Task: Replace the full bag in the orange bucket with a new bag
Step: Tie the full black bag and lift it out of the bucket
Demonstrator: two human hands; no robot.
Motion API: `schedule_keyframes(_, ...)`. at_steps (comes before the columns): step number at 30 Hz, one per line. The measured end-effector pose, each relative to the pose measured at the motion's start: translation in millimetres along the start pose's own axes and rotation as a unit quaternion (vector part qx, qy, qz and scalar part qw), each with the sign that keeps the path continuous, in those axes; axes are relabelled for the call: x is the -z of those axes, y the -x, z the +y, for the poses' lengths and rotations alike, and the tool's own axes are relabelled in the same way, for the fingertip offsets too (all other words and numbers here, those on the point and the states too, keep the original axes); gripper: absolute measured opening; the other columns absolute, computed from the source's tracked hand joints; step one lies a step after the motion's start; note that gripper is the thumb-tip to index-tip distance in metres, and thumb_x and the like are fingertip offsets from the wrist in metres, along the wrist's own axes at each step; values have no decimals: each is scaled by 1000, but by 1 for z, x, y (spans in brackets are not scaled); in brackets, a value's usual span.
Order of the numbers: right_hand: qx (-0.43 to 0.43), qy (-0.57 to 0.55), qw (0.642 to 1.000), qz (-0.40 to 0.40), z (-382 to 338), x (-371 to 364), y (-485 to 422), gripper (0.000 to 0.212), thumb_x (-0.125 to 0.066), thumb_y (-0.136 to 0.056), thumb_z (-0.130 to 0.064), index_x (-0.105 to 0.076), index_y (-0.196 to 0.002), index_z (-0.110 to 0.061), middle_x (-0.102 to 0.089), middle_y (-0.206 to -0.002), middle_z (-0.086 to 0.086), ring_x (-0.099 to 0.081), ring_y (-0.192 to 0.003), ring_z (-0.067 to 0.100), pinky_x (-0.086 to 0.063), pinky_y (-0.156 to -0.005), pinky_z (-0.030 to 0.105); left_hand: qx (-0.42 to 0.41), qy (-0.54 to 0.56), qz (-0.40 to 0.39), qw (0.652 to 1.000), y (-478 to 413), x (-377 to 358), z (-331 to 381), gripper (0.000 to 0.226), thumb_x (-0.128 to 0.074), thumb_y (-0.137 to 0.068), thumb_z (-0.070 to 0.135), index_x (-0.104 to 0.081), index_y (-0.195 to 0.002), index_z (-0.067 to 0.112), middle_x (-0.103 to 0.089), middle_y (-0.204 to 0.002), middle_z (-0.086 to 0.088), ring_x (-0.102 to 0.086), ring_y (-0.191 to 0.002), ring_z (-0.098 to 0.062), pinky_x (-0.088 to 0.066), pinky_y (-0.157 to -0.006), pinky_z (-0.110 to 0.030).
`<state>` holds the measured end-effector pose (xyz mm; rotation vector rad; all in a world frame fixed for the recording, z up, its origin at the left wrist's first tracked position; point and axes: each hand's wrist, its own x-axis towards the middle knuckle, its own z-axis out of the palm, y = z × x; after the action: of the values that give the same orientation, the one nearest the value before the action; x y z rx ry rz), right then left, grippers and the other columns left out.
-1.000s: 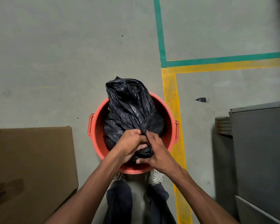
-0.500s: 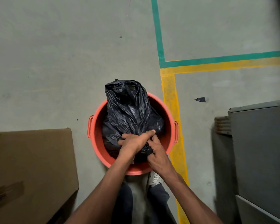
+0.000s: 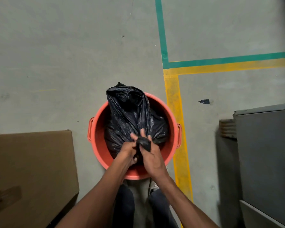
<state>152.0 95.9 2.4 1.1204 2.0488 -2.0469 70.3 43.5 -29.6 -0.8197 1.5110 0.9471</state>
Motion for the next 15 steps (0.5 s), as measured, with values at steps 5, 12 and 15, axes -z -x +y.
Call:
schedule_keyframes(5,-167,-273,929,187,1,-2,-22,38,-42,-105,-15,-51,-68,-9,-43,-36,2,-51,-36,20,-53,-54,29,-98,-158,140,972,-2,13,-7,29,-73,-72,27,-70,-87,3,-71,-80,-15,-65,-63,-28,-47,-54,-27)
schedule_keyframes(12,-204,-308,902,224,8,6,-31,37,-40,-106,-22,-46,-73,-9,-29,-38,0,-24,-30,12,-25,-38,21,-148,-263,271,914,11,7,-4,90,-85,-66,35,-30,-127,-2,-37,-130,-21,-44,-119,-42,-45,-93,-44)
schedule_keyframes(15,-218,-269,918,192,7,6,-29,33,-41,-105,-22,-51,-79,-6,-33,-40,0,-25,-32,11,-24,-38,19,-84,-127,158,976,4,4,4,57,-81,-69,40,-59,-105,2,-68,-105,-14,-67,-82,-27,-55,-52,-32)
